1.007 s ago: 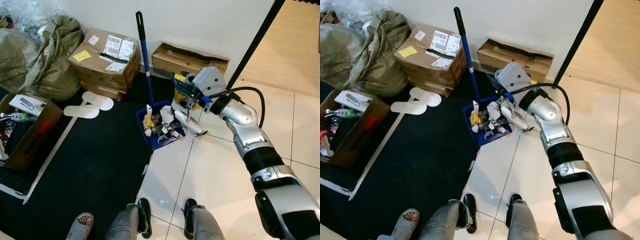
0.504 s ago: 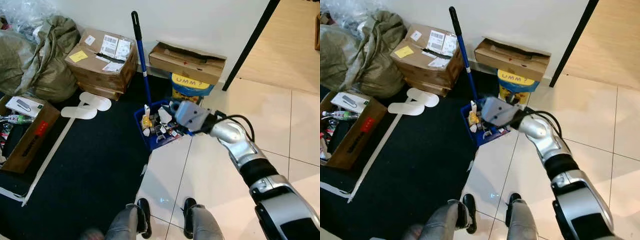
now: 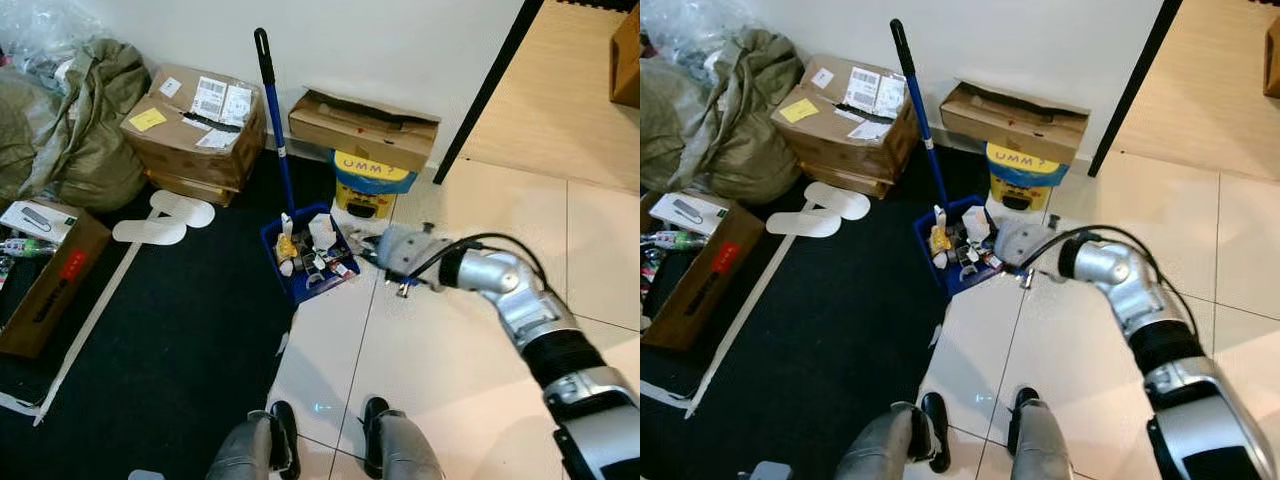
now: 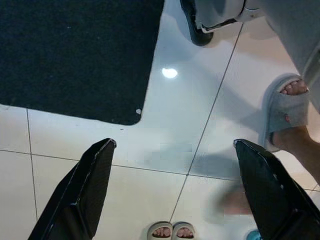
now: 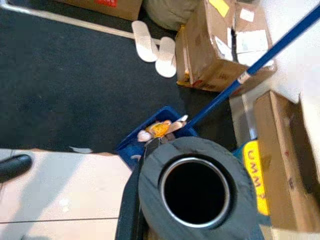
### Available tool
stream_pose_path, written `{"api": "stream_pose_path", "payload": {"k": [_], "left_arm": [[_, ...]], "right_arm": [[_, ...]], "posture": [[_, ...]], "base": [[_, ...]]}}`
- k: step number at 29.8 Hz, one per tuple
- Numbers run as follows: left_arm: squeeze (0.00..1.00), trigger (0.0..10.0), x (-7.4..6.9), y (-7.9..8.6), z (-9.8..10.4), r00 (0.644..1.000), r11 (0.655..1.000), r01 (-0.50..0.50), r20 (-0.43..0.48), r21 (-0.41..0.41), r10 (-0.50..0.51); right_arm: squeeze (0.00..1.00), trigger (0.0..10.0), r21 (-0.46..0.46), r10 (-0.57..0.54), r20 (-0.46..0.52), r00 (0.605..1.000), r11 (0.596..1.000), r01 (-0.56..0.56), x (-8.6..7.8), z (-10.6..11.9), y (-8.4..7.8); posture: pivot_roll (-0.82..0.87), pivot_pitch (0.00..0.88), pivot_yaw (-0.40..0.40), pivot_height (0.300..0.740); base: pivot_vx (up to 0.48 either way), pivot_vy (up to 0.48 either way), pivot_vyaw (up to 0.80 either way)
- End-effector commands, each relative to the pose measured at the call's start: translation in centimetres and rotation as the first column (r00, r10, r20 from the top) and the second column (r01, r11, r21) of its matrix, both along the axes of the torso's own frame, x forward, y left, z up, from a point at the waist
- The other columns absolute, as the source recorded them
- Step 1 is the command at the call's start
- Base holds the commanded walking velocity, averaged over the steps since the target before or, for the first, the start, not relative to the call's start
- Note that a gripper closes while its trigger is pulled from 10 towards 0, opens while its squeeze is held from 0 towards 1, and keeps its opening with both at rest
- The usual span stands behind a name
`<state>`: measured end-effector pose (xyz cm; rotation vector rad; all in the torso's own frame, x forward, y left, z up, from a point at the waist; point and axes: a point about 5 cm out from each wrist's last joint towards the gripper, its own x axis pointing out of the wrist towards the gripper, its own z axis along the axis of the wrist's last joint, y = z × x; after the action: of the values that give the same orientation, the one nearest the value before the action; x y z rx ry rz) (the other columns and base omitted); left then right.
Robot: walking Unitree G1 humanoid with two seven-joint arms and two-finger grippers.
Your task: Sweep floor
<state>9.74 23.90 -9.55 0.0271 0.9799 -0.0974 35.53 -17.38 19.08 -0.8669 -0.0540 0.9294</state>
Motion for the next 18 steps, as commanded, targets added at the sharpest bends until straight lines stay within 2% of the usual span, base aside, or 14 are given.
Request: {"api": "stream_pose_path", "payload": {"k": [1, 3, 4, 7, 10, 13, 14, 18], "left_arm": [[0.00, 10.0, -1.6, -0.4, -0.6, 0.998, 1.000, -0.017, -0.063, -0.010, 0.017], [0.00, 10.0, -1.1, -0.9, -0.7, 0.998, 1.000, -0.020, -0.058, -0.014, 0.019], [0.00, 10.0, -1.1, -0.9, -0.7, 0.998, 1.000, -0.020, -0.058, -0.014, 0.019], [0.00, 10.0, -0.3, -1.5, -0.7, 0.998, 1.000, -0.025, -0.050, -0.017, 0.024], [0.00, 10.0, 0.0, -1.6, -0.7, 0.998, 1.000, -0.026, -0.049, -0.018, 0.025], [0.00, 10.0, 0.5, -2.1, -0.7, 0.998, 1.000, -0.026, -0.049, -0.017, 0.025], [0.00, 10.0, 0.8, -2.2, -0.7, 0.998, 0.999, -0.028, -0.048, -0.017, 0.027], [0.00, 10.0, 0.9, -2.3, -0.7, 0.998, 0.999, -0.029, -0.048, -0.017, 0.029]], "right_arm": [[0.00, 10.0, 0.012, -0.017, -0.128, 0.992, 1.000, 0.019, -0.5, -1.5, -0.8], [0.00, 10.0, 0.037, -0.041, -0.229, 0.973, 0.998, 0.050, -0.7, -0.9, -1.9], [0.00, 10.0, 0.037, -0.041, -0.229, 0.973, 0.998, 0.050, -0.7, -0.9, -1.9], [0.00, 10.0, 0.048, -0.057, -0.319, 0.946, 0.996, 0.077, -1.1, -0.3, -3.1], [0.00, 10.0, 0.057, -0.054, -0.343, 0.938, 0.995, 0.078, -1.3, -0.1, -3.3], [0.00, 10.0, 0.114, -0.002, -0.406, 0.914, 0.992, 0.052, -2.2, 0.4, -3.0], [0.00, 10.0, 0.167, 0.039, -0.435, 0.900, 0.985, 0.039, -2.7, 0.8, -2.6], [0.00, 10.0, 0.203, 0.067, -0.456, 0.887, 0.979, 0.031, -3.0, 1.2, -2.3]], "posture": [[-0.05, 0.345, 0.041, 0.740], [-0.06, 0.329, 0.038, 0.740], [-0.06, 0.329, 0.038, 0.740], [-0.07, 0.297, 0.031, 0.740], [-0.08, 0.295, 0.032, 0.740], [-0.08, 0.273, 0.030, 0.740], [-0.09, 0.266, 0.030, 0.740], [-0.09, 0.263, 0.030, 0.740]], "base": [[0.000, 0.000, 0.00], [0.000, 0.000, 0.00], [0.000, 0.000, 0.00], [0.000, 0.000, 0.00], [0.000, 0.000, 0.00], [0.000, 0.000, 0.00], [0.000, 0.000, 0.00], [0.000, 0.000, 0.00]]}}
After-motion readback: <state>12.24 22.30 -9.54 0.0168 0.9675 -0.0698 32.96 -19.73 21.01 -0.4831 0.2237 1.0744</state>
